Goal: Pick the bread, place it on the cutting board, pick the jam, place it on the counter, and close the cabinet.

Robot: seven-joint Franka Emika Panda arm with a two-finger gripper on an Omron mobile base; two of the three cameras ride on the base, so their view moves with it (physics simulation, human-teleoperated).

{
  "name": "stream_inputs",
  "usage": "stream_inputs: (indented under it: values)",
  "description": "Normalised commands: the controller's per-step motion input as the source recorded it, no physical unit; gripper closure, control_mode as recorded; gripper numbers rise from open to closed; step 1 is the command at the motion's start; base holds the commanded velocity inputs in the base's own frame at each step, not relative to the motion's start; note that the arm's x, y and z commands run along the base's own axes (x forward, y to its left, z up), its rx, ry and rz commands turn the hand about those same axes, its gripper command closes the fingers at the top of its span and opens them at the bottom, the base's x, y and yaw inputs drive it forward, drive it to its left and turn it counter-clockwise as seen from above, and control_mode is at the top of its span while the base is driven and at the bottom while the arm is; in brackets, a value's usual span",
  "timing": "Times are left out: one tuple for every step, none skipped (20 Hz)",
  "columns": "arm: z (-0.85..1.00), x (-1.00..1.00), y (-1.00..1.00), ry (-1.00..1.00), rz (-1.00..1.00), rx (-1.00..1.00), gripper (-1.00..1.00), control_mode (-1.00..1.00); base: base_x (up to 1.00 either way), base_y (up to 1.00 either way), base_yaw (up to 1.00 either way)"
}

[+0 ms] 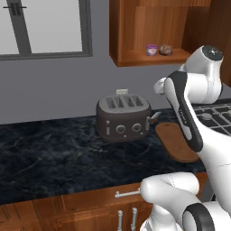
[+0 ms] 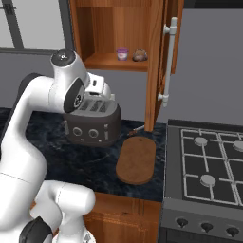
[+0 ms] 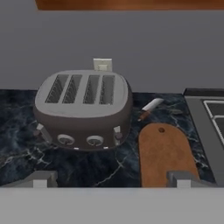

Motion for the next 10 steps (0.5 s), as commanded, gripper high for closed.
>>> stream_inputs:
  values:
    - [0.13, -0.07, -0.09, -0.05, 0.0, 0.0, -1.0, -1.0, 0.0, 0.0, 0.0]
    - [0.14, -0.06, -0.07, -0.05, 0.0, 0.0, -1.0, -1.0, 0.0, 0.0, 0.0]
    - [0.15, -0.04, -0.04, -0.04, 0.0, 0.0, -1.0, -1.0, 0.0, 0.0, 0.0]
    - [0.18, -0.01, -0.04, -0.03, 0.0, 0.0, -1.0, -1.0, 0.0, 0.0, 0.0]
    - [0.19, 0.0, -0.04, 0.0, 0.0, 0.0, -1.0, -1.0, 0.0, 0.0, 0.0]
    - [0.15, 0.0, -0.05, 0.0, 0.0, 0.0, -1.0, -1.0, 0.0, 0.0, 0.0]
    - [0.17, 0.0, -0.08, 0.0, 0.0, 0.0, -1.0, -1.0, 0.0, 0.0, 0.0]
    - [0.17, 0.0, -0.09, 0.0, 0.0, 0.0, -1.0, -1.0, 0.0, 0.0, 0.0]
    - [0.19, 0.0, -0.1, 0.0, 0.0, 0.0, -1.0, -1.0, 0.0, 0.0, 0.0]
    - [0.19, 0.0, -0.1, 0.0, 0.0, 0.0, -1.0, -1.0, 0.0, 0.0, 0.0]
